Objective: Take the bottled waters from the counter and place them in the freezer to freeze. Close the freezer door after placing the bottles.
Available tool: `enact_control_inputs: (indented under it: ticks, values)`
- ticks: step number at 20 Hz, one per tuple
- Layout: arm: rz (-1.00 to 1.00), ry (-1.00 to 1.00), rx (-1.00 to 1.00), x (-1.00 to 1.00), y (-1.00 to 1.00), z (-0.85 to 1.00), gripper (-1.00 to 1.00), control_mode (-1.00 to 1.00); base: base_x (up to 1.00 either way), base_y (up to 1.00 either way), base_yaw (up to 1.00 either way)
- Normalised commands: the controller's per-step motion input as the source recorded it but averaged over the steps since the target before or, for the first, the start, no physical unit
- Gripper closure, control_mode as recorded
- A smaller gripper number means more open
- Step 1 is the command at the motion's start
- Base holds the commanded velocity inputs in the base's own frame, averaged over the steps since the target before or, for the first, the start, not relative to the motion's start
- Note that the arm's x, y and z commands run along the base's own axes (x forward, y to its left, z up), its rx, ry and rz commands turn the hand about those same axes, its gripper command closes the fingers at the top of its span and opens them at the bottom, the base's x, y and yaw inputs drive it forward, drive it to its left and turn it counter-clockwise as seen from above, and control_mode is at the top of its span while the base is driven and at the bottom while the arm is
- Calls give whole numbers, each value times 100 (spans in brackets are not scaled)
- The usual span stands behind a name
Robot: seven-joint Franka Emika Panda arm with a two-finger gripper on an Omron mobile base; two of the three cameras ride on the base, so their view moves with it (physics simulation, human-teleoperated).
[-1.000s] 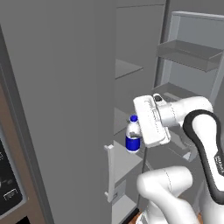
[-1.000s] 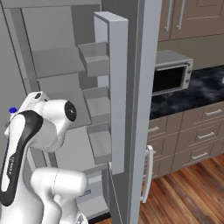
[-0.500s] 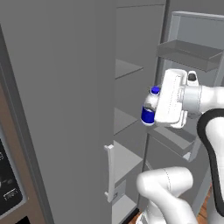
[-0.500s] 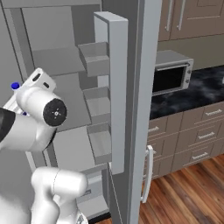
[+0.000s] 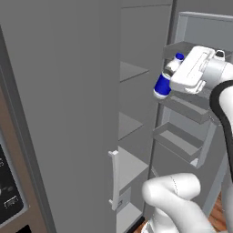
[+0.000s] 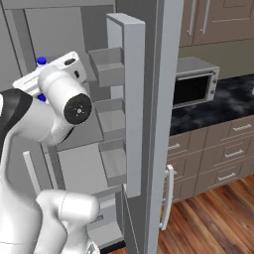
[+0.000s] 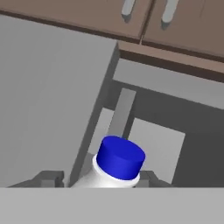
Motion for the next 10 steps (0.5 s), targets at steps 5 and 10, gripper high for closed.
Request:
enact_control_inputs:
  ticks: [5,10]
  values:
    - [-2,2,1,44,1,0,100,-100,0,0,0]
    - [-1,0,-21,51,12,0,100,-100,0,0,0]
